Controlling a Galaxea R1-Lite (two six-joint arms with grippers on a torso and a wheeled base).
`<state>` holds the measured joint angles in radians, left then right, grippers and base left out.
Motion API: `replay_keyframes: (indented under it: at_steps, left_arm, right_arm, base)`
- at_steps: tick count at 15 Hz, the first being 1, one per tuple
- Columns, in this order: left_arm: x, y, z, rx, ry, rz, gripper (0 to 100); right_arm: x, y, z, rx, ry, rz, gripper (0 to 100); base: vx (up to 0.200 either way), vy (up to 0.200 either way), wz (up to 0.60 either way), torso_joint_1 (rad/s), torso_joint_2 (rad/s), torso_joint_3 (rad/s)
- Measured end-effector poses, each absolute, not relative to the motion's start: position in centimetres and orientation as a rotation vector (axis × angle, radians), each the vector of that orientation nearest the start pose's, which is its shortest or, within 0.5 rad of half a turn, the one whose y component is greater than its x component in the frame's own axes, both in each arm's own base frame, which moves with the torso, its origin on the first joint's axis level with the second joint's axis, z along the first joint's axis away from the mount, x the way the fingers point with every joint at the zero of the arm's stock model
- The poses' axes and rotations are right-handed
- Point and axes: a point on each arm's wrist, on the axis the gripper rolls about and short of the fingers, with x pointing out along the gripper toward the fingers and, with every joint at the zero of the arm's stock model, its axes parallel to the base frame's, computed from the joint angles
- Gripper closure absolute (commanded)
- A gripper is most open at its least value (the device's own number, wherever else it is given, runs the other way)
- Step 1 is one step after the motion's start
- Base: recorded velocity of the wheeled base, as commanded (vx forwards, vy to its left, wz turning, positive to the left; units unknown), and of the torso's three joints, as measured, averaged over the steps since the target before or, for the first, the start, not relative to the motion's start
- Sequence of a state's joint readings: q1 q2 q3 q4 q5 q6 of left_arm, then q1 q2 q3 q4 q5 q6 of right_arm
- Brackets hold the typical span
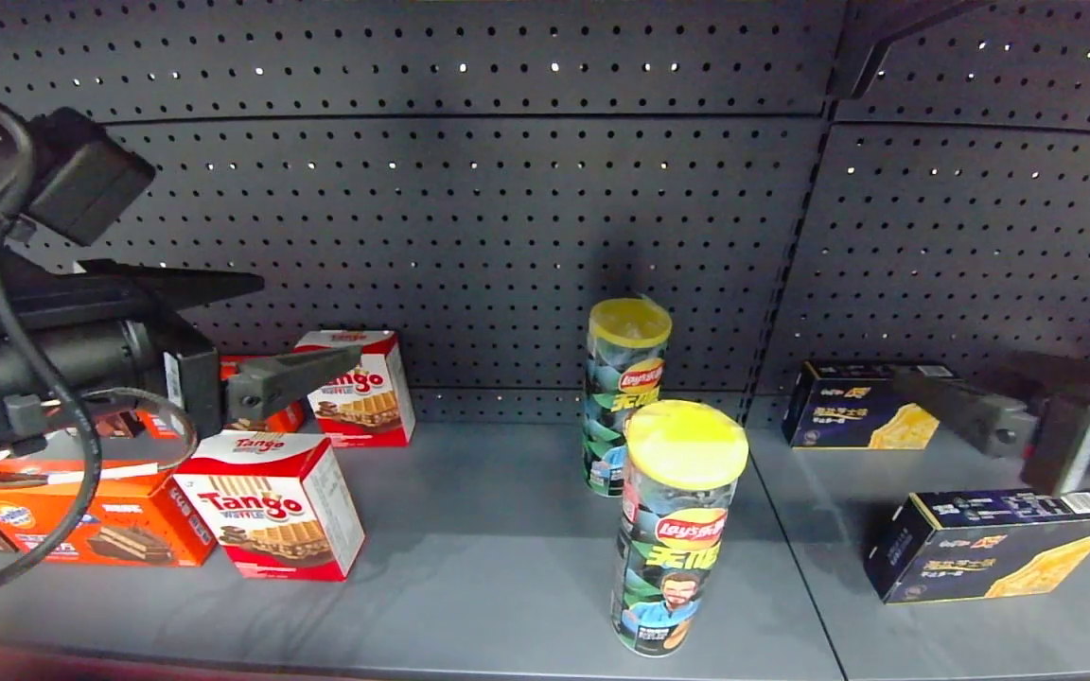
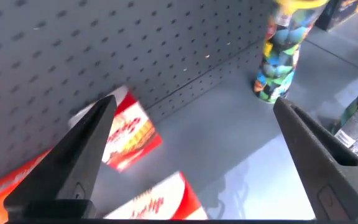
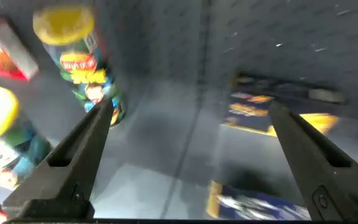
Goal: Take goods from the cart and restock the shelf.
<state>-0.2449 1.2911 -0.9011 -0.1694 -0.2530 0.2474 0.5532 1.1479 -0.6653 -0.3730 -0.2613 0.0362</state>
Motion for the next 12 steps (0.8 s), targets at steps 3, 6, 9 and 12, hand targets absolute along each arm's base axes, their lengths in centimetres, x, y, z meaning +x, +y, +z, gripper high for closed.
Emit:
replay_keyframes:
  at_steps: [3,6,9,12]
  left_arm:
    - [18.1,-4.4,26.4,0.234,0.163,-0.482,0]
    - [17.7,-3.9,26.6,0.233,0.125,-0.463,0]
    - [17.8,-3.9,26.5,0.232,0.130,-0.461,0]
    - [18.1,-3.9,26.5,0.232,0.133,-0.461,0]
  right_arm:
    - [16.2,11.3,22.9,-0.055,0.191,0.333,0]
    - [15.8,12.7,20.7,-0.111,0.265,0.360,0]
    - [15.4,12.8,18.8,-0.145,0.312,0.378,0]
    - [14.9,12.5,17.2,-0.162,0.339,0.392,0]
  base:
    - [0.000,0.000,0.00,0.000,0.00,0.000]
    - [0.000,0.000,0.00,0.000,0.00,0.000]
    - [0.000,0.000,0.00,0.000,0.00,0.000]
    - [0.000,0.000,0.00,0.000,0.00,0.000]
